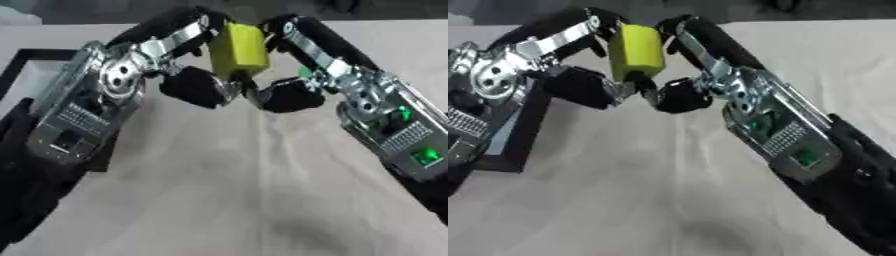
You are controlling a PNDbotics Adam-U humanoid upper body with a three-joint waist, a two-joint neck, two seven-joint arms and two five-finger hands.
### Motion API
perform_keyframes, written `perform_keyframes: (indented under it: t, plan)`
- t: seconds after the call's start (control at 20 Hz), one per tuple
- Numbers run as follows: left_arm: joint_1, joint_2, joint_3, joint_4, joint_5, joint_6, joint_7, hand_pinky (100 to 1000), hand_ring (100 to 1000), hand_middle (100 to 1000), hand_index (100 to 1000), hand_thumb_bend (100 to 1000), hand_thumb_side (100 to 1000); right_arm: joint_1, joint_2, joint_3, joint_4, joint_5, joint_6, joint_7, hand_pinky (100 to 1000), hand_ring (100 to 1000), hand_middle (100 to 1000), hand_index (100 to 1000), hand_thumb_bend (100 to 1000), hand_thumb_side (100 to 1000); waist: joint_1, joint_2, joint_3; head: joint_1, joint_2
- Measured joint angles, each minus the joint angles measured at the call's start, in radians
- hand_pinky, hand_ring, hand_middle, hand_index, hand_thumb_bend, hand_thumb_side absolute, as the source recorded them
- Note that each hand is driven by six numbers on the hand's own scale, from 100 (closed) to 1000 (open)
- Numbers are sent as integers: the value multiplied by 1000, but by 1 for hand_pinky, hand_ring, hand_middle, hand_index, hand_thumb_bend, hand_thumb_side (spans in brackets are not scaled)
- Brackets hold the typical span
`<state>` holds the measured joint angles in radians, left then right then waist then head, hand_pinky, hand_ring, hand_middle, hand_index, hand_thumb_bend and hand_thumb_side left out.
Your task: Pick up the objects with one hand, pass them to the other hand, and then place them into the box on the other side of the table.
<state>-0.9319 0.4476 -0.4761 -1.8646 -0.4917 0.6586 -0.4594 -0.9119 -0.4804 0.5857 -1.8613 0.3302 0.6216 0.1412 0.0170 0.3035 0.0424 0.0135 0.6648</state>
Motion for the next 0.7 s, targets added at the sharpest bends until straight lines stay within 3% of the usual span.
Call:
perform_keyframes:
  t: [0.2, 0.35, 0.5, 0.7]
  plan:
    - [0, 0, -4, -4, 10, 8, 15, 697, 681, 614, 614, 100, 150, 1, 0, 0, -1, 1, 3, 8, 822, 773, 748, 649, 100, 100, 0, 0, 2, 0, 0]
    - [0, 0, -5, -7, 16, 12, 22, 689, 664, 588, 561, 100, 129, 1, -1, 0, 0, 6, 7, 23, 826, 785, 769, 689, 100, 177, 0, 0, 3, 0, 0]
    - [-1, 2, -3, -14, 19, 18, 31, 685, 649, 566, 520, 100, 133, 8, -7, 6, 1, 16, 13, 48, 833, 807, 808, 743, 205, 325, 0, 0, 6, 1, 0]
    - [10, 15, 7, -22, 24, 24, 39, 697, 649, 554, 510, 100, 140, 15, -18, 8, 4, 45, 21, 85, 838, 820, 828, 769, 267, 412, 0, 0, 6, 2, 0]
